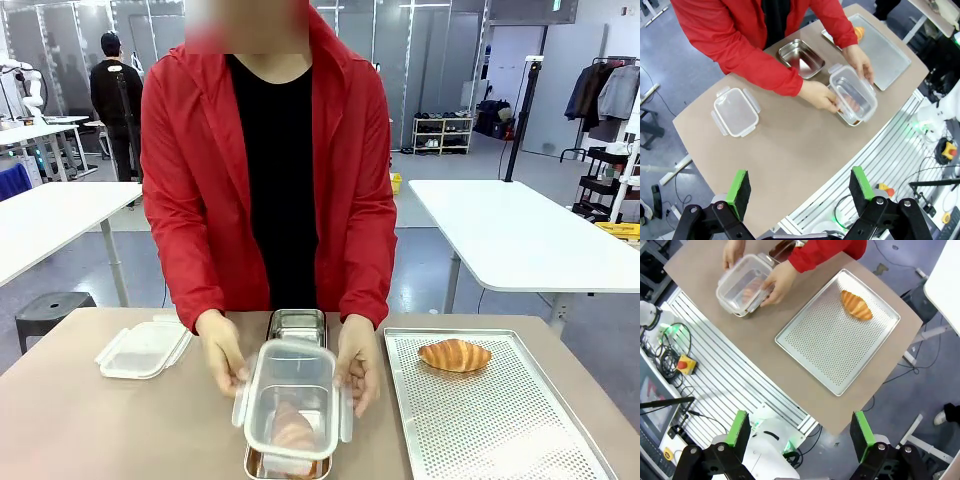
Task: Place the bread into the airtight container.
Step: Pick up a Butter Roll and place it into an empty Airtight Container.
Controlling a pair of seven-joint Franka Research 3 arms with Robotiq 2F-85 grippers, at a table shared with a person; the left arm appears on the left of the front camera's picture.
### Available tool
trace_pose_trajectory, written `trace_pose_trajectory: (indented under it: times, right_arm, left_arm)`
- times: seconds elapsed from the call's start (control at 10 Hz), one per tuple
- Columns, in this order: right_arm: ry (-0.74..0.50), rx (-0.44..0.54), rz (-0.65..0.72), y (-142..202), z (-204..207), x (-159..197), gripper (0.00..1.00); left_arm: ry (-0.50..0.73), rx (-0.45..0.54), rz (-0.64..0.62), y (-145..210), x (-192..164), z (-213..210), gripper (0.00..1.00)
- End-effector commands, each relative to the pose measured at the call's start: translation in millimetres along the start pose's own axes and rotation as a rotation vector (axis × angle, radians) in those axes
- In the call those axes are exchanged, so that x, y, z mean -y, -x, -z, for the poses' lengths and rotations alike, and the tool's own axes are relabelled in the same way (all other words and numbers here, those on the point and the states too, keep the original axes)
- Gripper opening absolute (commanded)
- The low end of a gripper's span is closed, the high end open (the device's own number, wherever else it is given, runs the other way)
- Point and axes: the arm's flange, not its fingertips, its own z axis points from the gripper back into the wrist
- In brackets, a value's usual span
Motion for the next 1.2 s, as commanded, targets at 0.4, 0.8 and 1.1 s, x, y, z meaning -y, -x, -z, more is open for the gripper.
trace_pose_trajectory:
  times: [0.4,0.8,1.1]
  right_arm:
    - [0.001,0.003,0.005,-3,-1,0,1.0]
    - [-0.023,0.01,-0.065,-22,34,14,1.0]
    - [-0.214,0.137,-0.342,-61,141,42,1.0]
  left_arm:
    - [0.013,0.005,0.011,-1,1,-1,1.0]
    - [0.013,0.005,0.011,-1,1,-1,1.0]
    - [0.013,0.005,0.011,-1,1,-1,1.0]
